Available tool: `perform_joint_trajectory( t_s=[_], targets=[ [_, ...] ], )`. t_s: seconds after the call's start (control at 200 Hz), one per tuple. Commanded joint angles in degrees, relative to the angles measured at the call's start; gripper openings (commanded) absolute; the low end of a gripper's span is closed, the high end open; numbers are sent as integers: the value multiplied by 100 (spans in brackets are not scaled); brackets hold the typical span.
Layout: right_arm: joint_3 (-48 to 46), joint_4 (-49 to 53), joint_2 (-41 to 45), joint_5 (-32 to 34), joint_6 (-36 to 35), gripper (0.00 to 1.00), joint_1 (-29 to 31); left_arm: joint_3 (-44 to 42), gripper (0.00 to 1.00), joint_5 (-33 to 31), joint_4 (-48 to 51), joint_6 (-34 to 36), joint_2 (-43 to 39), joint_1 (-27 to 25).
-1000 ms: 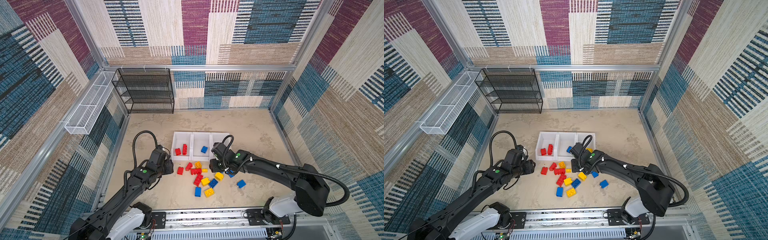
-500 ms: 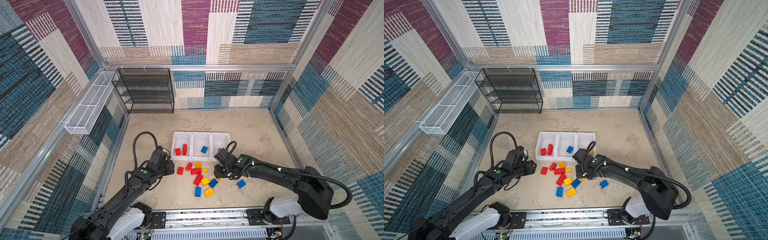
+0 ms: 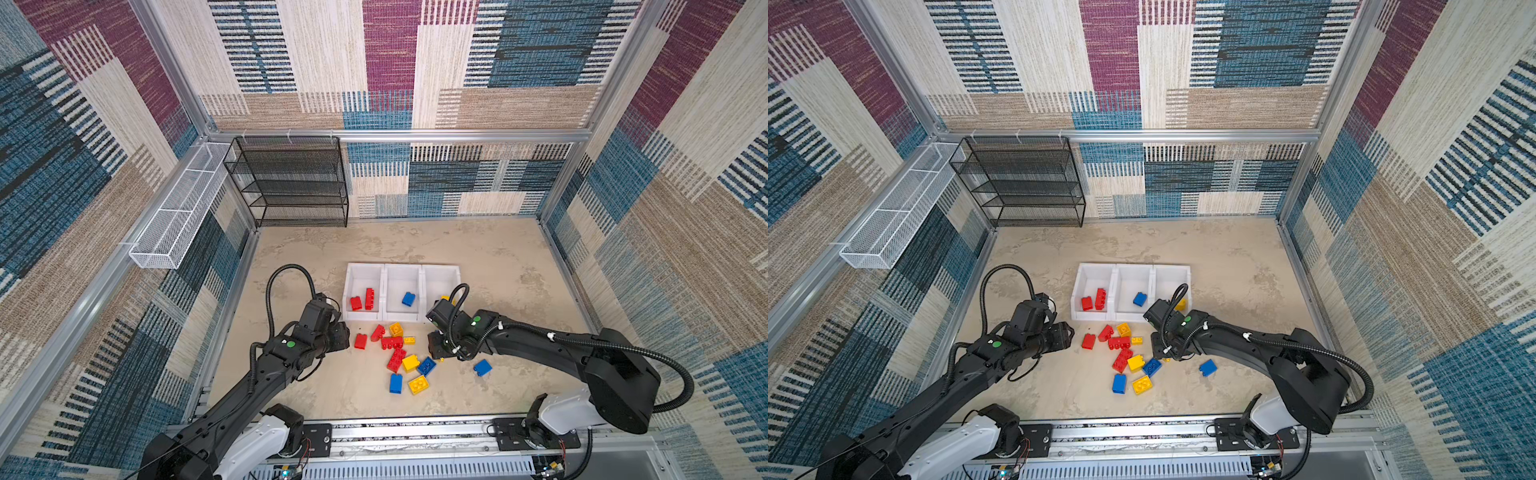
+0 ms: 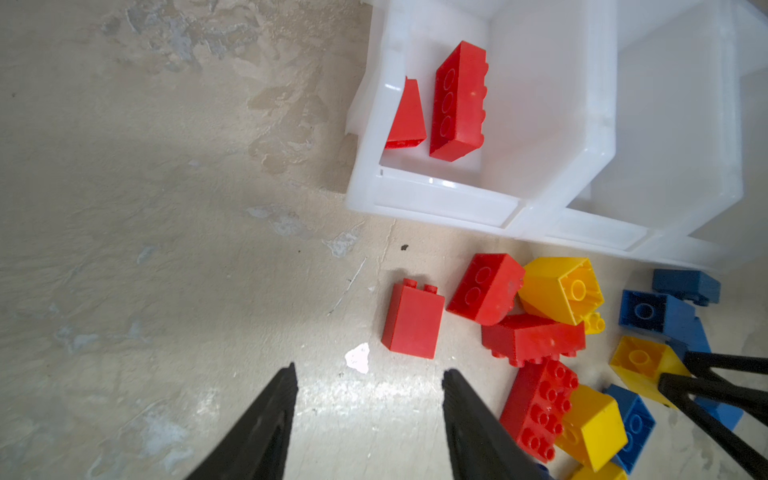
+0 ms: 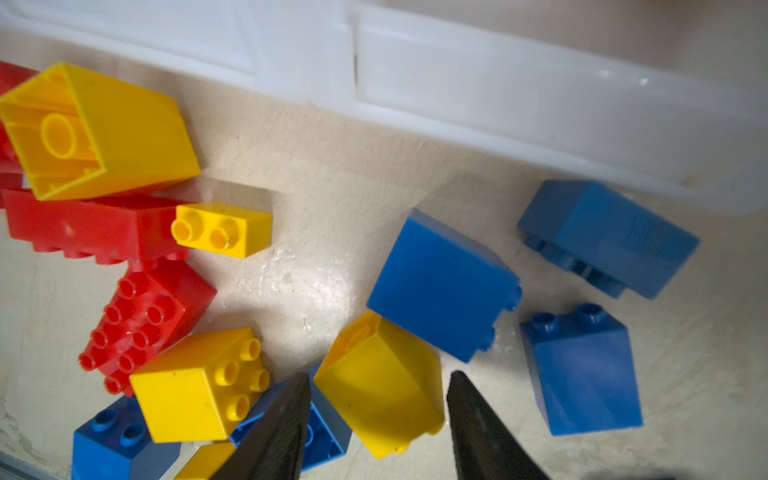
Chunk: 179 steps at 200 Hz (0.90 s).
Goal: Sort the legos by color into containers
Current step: 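Lower the right gripper onto a yellow brick among blue bricks and grasp it, then carry the yellow brick with the right gripper into the farthest compartment and release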
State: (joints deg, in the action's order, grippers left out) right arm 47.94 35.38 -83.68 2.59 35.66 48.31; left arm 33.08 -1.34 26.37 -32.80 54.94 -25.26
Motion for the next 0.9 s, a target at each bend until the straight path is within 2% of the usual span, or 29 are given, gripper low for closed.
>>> perform_joint_trajectory(
  t_s=[0.0,0.321,0.646,0.891],
  targets=[
    [-11,-141,-59,83,-91,56,11,-22,59,-8,-66,-94,-31,-3],
    [-32,-162,-221,176,-118,48,55,-30,59,-6,-68,-96,-47,-5],
    [-81,-93,-142,224,-39,34,82,-74,59,-9,-63,-126,-107,-2],
    [415,281,206,412,-103,31,75,-70,59,37,-64,-128,-116,0]
  ],
)
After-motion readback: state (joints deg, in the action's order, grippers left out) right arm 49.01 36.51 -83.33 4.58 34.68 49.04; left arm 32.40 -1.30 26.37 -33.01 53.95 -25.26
